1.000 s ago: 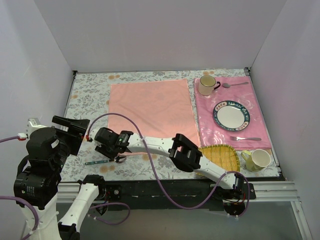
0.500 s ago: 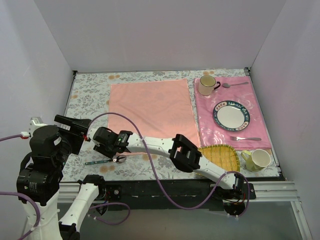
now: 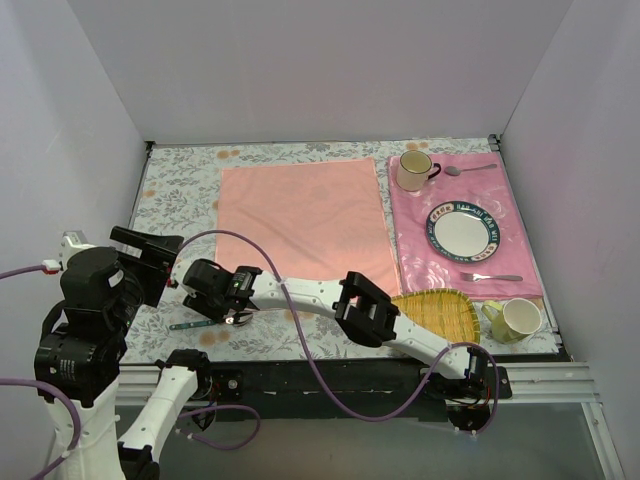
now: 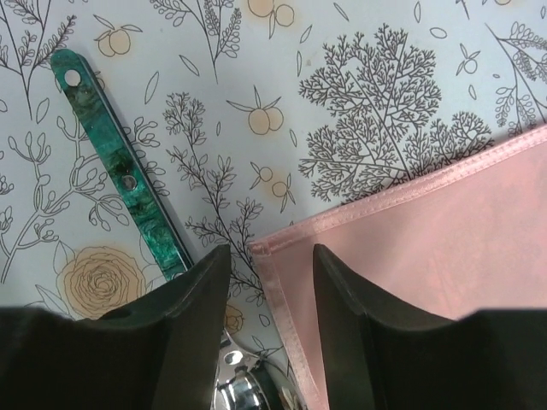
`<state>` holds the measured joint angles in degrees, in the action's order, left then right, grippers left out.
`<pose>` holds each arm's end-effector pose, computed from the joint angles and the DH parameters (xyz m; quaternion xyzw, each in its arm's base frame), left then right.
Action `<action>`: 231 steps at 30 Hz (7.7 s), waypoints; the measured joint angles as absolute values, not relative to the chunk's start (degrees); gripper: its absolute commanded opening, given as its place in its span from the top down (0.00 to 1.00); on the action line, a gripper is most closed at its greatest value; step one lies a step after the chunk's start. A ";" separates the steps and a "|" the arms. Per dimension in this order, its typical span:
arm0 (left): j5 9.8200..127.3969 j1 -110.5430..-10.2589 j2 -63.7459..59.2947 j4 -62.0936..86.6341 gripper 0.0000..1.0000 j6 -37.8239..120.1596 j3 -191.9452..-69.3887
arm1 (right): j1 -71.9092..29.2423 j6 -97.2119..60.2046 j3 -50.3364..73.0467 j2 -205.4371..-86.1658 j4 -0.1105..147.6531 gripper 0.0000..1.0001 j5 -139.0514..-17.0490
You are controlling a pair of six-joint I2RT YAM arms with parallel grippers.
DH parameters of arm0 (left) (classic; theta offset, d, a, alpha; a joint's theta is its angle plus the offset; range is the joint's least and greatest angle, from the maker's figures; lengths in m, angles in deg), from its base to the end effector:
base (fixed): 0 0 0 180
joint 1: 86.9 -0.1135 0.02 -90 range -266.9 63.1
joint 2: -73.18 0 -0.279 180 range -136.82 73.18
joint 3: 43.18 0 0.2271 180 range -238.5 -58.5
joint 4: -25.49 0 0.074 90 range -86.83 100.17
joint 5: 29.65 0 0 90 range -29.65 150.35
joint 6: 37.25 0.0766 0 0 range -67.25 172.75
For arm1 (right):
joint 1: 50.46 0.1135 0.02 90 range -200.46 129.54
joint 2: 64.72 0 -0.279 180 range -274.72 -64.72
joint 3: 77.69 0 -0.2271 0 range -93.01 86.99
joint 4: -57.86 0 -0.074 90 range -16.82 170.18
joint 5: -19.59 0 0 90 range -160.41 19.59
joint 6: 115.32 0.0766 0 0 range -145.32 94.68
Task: Fold the napkin, place the utensils inside, and roll it up
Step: Fold the napkin
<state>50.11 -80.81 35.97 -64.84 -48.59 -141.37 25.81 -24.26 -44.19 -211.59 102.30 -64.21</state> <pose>0.0394 0.0095 0.4076 -0.6655 0.5462 -0.3598 0.3597 0.1474 0.5685 0.1587 -0.5461 0.7430 0.2007 0.3308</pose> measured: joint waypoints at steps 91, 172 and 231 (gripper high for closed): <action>57.60 -80.81 19.49 -47.31 0.27 -45.16 -128.82 | -24.24 -20.54 -35.84 -199.15 101.08 0.99 -78.40; 61.67 -80.81 9.50 -42.06 0.28 -43.70 -128.19 | -33.79 -16.87 -42.68 -210.32 84.47 0.99 -78.44; 62.52 -81.16 -18.04 1.13 0.69 -43.63 -127.25 | -33.38 -5.40 -17.69 -183.81 106.96 0.58 -91.47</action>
